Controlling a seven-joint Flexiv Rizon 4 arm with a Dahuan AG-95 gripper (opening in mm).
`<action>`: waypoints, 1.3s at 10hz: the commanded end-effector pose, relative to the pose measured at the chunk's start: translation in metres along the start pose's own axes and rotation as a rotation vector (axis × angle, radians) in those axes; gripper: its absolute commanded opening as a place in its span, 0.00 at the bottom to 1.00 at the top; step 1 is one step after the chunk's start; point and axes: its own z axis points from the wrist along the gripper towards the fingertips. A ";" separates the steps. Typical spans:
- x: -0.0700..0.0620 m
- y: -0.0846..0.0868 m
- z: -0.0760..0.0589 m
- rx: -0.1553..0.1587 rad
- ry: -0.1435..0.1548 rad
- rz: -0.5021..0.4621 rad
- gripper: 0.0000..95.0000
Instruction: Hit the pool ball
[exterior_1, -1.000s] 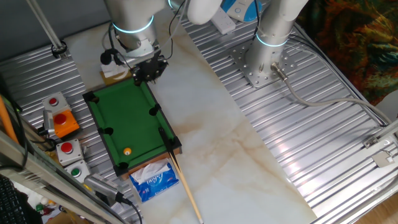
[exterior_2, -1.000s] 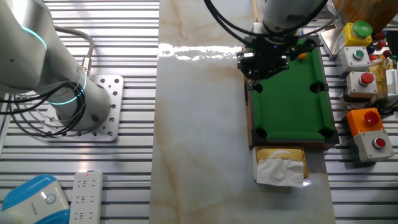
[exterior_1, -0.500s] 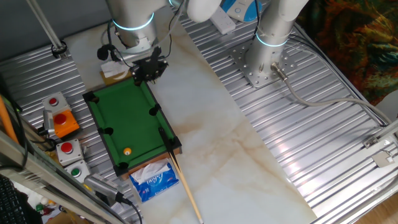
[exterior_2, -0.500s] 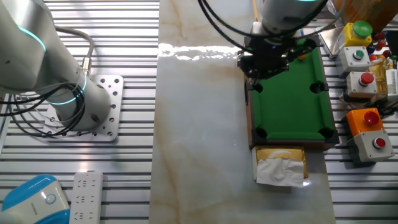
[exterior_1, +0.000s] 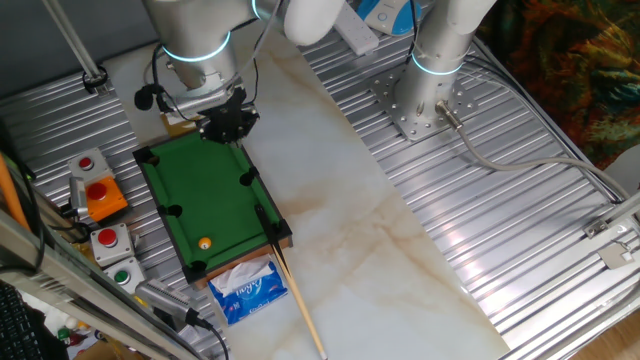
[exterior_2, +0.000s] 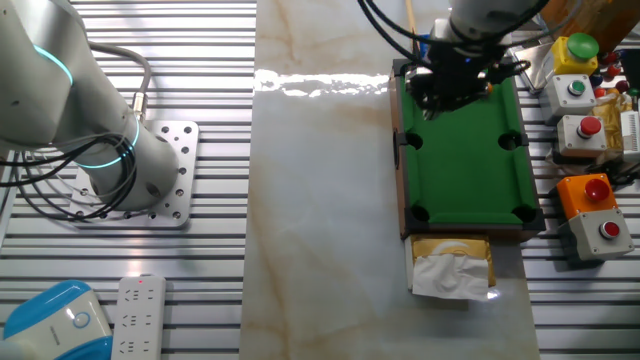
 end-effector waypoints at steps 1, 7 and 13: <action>-0.009 -0.010 0.000 0.014 0.006 -0.015 0.00; -0.047 -0.039 0.016 0.043 -0.007 -0.029 0.00; -0.049 -0.042 0.014 0.063 -0.059 -0.052 0.00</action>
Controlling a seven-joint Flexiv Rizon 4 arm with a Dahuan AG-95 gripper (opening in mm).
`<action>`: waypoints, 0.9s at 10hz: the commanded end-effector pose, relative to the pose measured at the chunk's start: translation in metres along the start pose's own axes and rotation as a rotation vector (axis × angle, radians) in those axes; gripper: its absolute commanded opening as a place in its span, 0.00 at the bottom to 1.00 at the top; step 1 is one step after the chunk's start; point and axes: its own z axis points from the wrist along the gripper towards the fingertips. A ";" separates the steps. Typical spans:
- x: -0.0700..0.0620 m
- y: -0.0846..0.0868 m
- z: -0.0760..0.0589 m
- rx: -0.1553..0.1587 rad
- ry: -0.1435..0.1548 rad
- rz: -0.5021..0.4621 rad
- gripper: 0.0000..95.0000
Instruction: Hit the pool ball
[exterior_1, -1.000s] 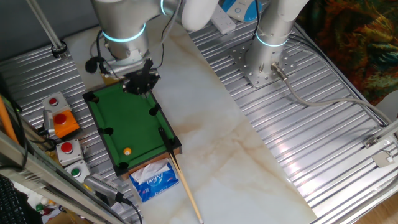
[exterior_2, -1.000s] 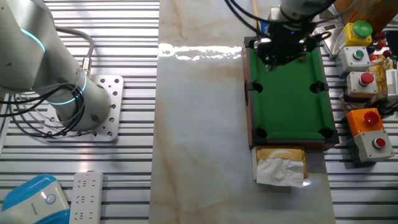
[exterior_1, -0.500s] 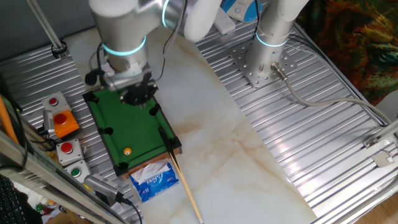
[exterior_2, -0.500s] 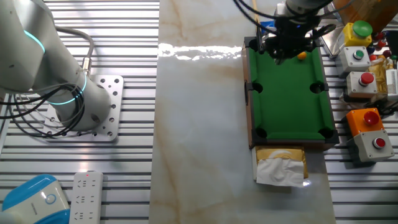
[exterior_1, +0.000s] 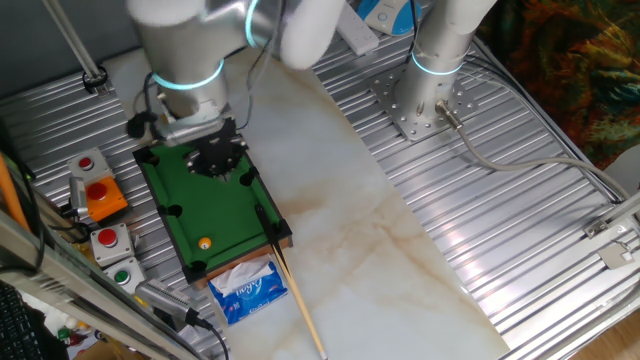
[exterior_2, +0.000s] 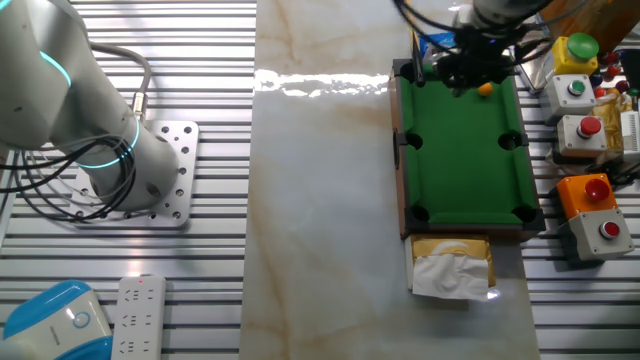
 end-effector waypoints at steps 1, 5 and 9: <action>-0.001 -0.005 0.002 -0.010 0.010 0.010 0.00; -0.001 -0.005 0.002 0.000 0.011 0.063 0.00; -0.003 -0.006 -0.002 0.005 0.013 0.074 0.00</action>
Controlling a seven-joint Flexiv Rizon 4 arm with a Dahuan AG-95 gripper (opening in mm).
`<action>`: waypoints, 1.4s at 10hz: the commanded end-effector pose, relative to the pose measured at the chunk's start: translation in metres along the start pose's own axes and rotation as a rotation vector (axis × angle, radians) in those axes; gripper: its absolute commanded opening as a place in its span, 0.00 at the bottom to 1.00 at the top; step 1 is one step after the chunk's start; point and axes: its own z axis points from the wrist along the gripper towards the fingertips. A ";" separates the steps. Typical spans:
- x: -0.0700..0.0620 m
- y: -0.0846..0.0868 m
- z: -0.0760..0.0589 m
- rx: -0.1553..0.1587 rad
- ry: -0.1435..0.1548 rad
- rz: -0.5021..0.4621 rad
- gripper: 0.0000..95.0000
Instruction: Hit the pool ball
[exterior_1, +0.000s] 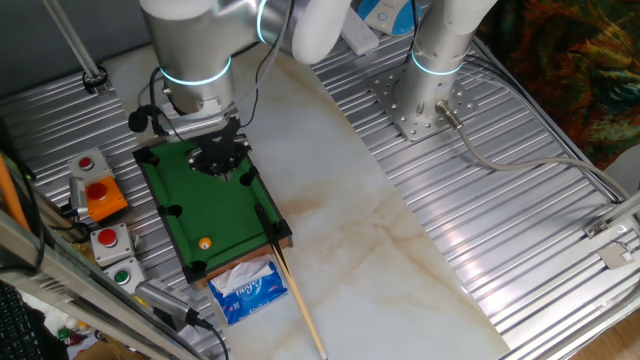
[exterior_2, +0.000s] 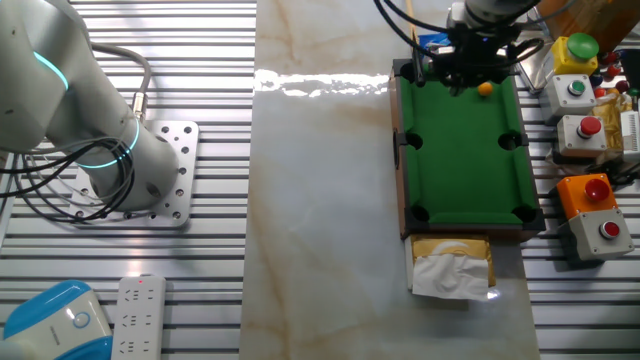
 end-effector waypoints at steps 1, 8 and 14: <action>0.000 -0.001 0.001 0.001 0.007 -0.008 0.00; 0.000 -0.001 0.001 -0.009 0.011 -0.270 0.00; 0.000 -0.001 0.001 0.009 0.004 -0.355 0.00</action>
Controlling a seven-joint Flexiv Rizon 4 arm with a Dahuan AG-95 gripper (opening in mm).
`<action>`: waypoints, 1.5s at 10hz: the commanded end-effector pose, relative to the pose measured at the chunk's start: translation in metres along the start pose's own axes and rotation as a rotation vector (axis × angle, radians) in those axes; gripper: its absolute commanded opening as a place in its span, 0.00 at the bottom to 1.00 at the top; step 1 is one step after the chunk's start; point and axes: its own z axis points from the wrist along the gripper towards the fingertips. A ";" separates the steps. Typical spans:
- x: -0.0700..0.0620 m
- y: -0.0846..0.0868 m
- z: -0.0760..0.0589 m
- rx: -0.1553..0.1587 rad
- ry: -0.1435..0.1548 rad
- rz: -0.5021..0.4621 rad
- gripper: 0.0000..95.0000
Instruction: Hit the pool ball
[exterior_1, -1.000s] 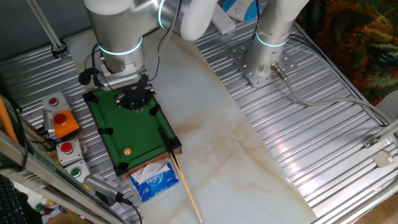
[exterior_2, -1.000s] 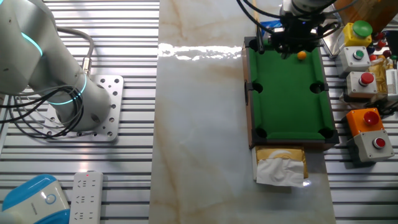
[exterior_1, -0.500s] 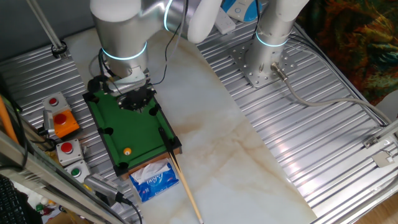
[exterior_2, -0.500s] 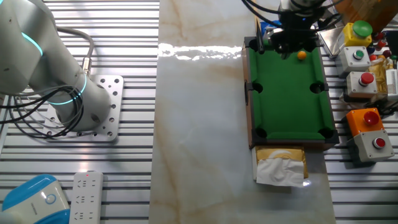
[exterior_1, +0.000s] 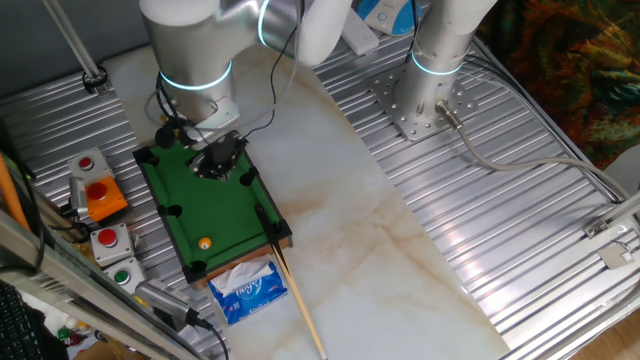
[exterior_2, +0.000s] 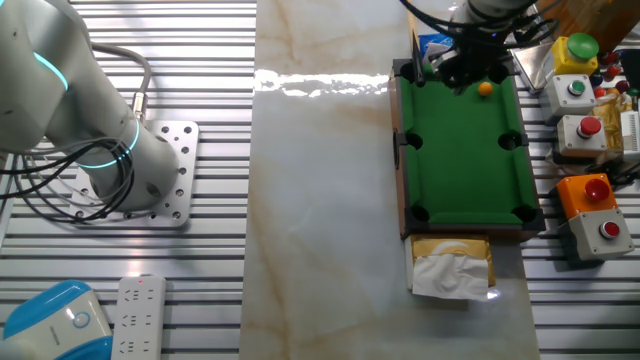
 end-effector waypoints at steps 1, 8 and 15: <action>-0.001 0.000 -0.002 -0.005 -0.008 0.057 0.00; -0.018 -0.006 0.011 -0.012 0.005 0.064 0.00; -0.071 0.014 0.024 -0.080 0.023 0.140 0.20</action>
